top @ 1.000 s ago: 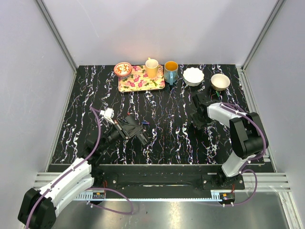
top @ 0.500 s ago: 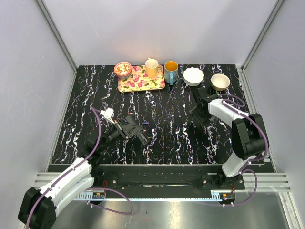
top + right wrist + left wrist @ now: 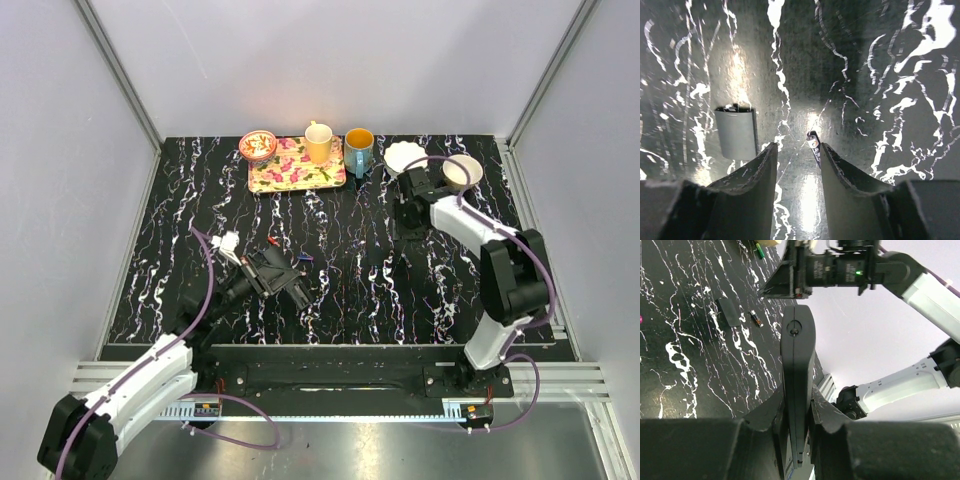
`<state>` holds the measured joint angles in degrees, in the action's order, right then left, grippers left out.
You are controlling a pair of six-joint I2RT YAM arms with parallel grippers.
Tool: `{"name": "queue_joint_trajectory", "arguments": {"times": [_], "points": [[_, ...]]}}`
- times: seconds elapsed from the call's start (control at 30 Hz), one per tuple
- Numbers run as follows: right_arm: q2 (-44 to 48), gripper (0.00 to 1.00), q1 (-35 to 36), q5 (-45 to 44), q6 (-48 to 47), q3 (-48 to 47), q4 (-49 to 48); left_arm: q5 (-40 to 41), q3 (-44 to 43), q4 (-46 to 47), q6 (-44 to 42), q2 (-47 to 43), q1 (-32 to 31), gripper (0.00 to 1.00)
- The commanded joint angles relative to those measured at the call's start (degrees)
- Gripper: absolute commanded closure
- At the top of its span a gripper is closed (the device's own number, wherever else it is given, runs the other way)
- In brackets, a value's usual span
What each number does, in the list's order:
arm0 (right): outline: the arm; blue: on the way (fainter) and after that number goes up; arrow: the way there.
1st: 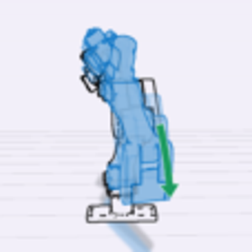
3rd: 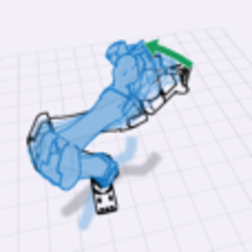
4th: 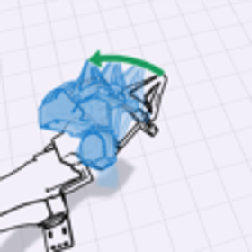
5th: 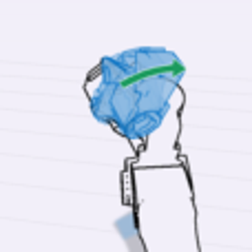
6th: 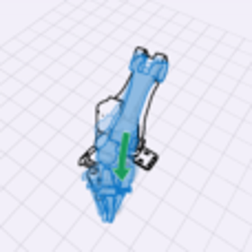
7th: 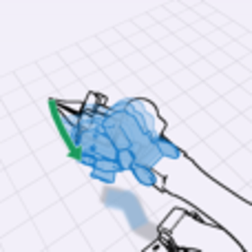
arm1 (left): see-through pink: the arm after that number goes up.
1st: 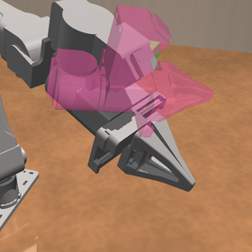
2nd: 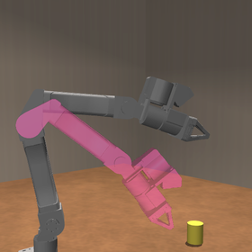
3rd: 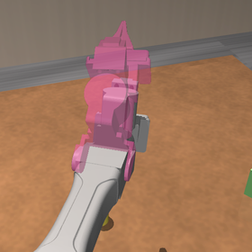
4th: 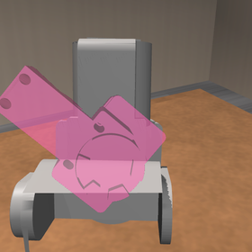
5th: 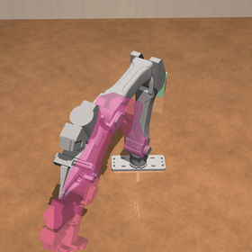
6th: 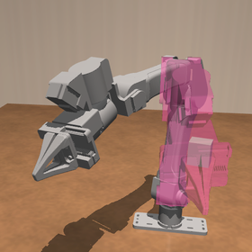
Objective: Load the batteries into the remote control
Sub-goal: Pick up the battery from the center of the board.
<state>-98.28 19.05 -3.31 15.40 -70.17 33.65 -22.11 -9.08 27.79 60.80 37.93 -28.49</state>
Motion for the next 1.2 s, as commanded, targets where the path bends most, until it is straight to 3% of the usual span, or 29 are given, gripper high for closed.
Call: {"name": "queue_joint_trajectory", "arguments": {"times": [0.0, 0.33, 0.67, 1.03, 1.17], "points": [[-4.5, 0.56, 2.4, -0.2, -9.2, -4.2, 2.3, -1.8, -0.8, 3.8, -3.0, -2.7, -0.2, 1.0], [-7.1, 0.56, 3.7, -6.7, -9.2, -3.5, 4.2, -2.4, -0.1, 4.5, -3.6, -2.8, -0.2, 1.0], [-8.2, 0.55, 3.7, -7.3, -8.2, -0.8, 2.2, -3.1, -0.5, 6.8, -3.1, -0.3, -0.2, 1.0], [-10.2, 0.63, 3.6, -6.4, -6.5, -0.1, 2.0, -3.6, -0.1, 8.2, -2.1, 1.7, -0.3, 1.0], [-10.4, 0.71, 3.6, -6.2, -6.0, 0.5, 1.9, -3.4, 0.1, 7.8, -2.3, 1.3, -0.3, 1.0]]}}
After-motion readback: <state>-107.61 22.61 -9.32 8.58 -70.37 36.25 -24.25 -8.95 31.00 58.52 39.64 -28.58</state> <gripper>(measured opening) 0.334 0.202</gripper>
